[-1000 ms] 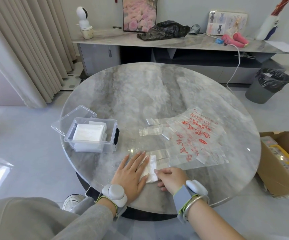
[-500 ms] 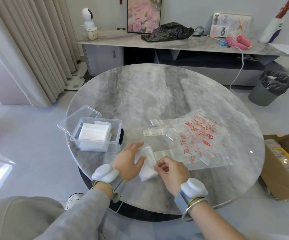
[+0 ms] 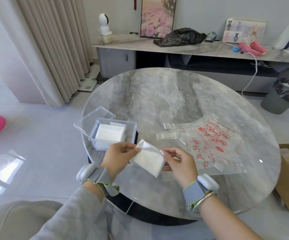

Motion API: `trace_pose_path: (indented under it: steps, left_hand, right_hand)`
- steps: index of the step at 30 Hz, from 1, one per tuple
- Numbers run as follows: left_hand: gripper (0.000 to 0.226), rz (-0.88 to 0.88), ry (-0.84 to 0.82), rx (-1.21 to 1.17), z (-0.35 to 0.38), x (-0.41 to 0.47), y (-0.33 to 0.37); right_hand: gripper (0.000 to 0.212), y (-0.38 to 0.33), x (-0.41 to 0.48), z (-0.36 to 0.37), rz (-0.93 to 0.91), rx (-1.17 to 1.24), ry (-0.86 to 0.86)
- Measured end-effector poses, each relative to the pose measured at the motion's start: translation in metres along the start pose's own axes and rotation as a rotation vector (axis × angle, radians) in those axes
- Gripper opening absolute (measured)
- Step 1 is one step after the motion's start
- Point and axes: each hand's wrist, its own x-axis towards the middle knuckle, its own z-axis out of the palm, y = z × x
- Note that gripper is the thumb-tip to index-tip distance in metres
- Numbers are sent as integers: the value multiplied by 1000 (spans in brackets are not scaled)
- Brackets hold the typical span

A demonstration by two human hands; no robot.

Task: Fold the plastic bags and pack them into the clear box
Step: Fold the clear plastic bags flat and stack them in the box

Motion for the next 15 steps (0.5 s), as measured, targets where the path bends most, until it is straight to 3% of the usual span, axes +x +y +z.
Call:
trace_pose_path:
  steps: [6, 11, 15]
  left_hand:
    - [9, 29, 131, -173, -33, 5, 18]
    - [5, 29, 182, -179, -41, 11, 21]
    - [5, 11, 202, -192, -48, 15, 17]
  right_hand:
    - [4, -23, 14, 37, 27, 158, -34]
    - [25, -32, 40, 58, -18, 9, -67]
    - [30, -37, 55, 65, -1, -61, -205]
